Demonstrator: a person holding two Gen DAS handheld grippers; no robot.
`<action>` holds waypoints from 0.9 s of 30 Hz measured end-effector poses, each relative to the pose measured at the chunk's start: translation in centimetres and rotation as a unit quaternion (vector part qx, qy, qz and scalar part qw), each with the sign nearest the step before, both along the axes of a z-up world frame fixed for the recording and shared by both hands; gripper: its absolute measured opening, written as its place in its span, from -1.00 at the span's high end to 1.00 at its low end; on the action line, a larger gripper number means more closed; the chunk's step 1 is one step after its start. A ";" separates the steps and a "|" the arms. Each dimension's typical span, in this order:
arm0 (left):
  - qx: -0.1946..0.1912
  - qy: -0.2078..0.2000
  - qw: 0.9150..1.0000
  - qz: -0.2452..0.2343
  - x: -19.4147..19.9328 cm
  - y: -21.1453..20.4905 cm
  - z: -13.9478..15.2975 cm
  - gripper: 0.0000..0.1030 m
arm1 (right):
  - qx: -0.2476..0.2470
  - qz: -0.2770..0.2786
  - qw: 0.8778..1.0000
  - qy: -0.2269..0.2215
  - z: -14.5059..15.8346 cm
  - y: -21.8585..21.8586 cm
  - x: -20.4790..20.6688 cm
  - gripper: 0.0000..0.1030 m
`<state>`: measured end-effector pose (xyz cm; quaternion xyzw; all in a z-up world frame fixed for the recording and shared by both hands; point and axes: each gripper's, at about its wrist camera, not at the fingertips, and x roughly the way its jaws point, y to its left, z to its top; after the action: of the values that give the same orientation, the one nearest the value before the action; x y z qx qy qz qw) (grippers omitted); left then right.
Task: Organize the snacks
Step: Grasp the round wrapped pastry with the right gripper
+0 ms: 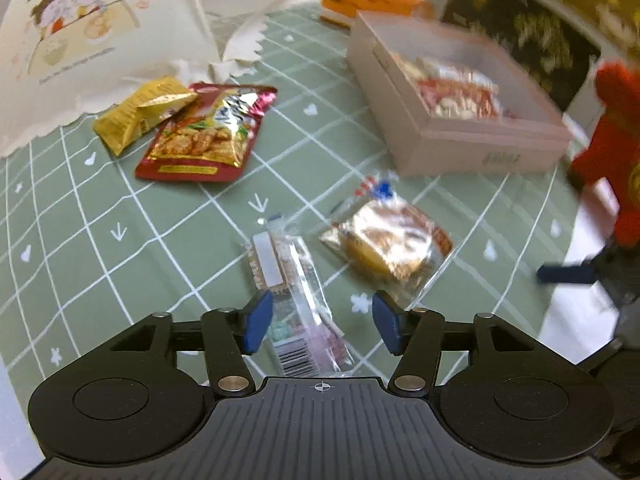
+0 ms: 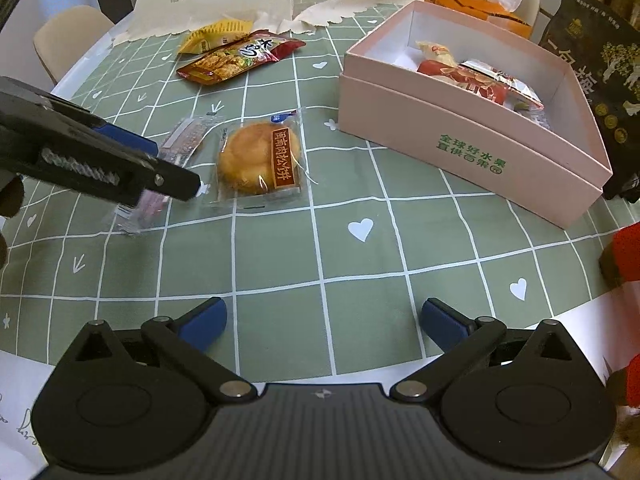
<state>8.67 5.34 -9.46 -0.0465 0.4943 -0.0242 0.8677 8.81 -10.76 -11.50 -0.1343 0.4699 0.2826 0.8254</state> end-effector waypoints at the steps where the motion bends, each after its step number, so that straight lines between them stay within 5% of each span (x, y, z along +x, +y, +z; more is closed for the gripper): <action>1: -0.006 -0.007 1.000 0.014 -0.2 0.5 0.2 -0.12 | 0.001 0.000 1.000 -0.001 0.0 0.0 0.0 -1.00; 7: -0.009 0.021 0.999 0.050 1.4 2.2 -0.7 -0.10 | 0.002 -0.003 1.000 -0.003 0.0 0.0 -0.2 -1.00; 12: -0.013 0.004 0.999 0.051 3.0 2.1 -0.9 0.03 | -0.001 0.001 1.000 0.005 0.2 0.2 0.1 -0.99; 14: -0.008 -0.001 0.999 0.049 2.9 2.1 -1.0 0.05 | 0.002 0.011 1.000 0.012 0.8 0.4 0.5 -0.75; 19: -0.030 0.010 0.998 0.052 0.6 2.2 -0.9 0.08 | 0.015 0.030 0.999 -0.022 3.6 2.1 1.9 -0.64; 23: -0.036 0.019 0.997 0.063 -2.3 1.4 -0.7 0.17 | 0.041 0.018 0.999 0.012 3.8 4.4 5.2 -0.64; 27: -0.053 0.020 0.995 0.077 -3.9 1.0 -0.8 0.15 | 0.007 0.030 0.999 0.032 2.2 7.2 7.6 -0.63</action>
<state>4.81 6.36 -10.21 -0.1307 0.5042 0.0170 0.8535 16.36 -3.61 -9.28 -0.1335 0.4901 0.3143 0.8020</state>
